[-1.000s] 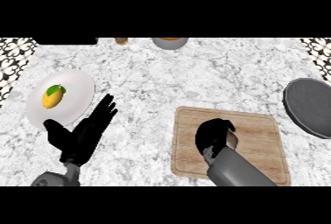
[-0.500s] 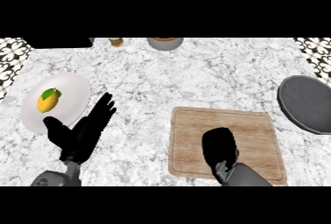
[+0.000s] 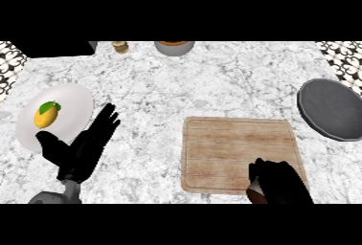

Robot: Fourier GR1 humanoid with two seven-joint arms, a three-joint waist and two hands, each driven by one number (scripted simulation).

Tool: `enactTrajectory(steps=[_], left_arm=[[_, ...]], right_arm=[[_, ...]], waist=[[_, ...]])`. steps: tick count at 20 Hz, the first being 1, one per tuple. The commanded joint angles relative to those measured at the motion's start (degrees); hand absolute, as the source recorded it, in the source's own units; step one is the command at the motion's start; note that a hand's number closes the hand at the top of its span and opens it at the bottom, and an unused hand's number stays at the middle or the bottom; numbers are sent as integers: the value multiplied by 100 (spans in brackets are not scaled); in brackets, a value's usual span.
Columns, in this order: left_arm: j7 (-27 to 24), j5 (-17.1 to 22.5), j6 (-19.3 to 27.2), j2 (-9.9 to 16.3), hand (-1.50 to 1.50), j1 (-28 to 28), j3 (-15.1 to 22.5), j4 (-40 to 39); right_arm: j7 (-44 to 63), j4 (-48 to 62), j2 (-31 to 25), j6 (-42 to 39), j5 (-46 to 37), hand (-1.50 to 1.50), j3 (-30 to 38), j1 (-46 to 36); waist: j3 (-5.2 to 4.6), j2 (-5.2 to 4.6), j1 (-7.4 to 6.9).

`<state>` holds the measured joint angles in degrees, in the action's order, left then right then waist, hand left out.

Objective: Pick the cupcake from the cutting board and place it in the pan

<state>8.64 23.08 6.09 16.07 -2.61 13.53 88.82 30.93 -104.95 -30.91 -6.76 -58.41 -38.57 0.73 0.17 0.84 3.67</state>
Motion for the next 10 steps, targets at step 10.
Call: enactTrajectory(steps=[10], left_arm=[[-108,-104,-63,-96,0,107,63,19]], right_arm=[[-1416,-2202,-634,3075,1923,150,1801,2117]], waist=[[5,-60,-115]])
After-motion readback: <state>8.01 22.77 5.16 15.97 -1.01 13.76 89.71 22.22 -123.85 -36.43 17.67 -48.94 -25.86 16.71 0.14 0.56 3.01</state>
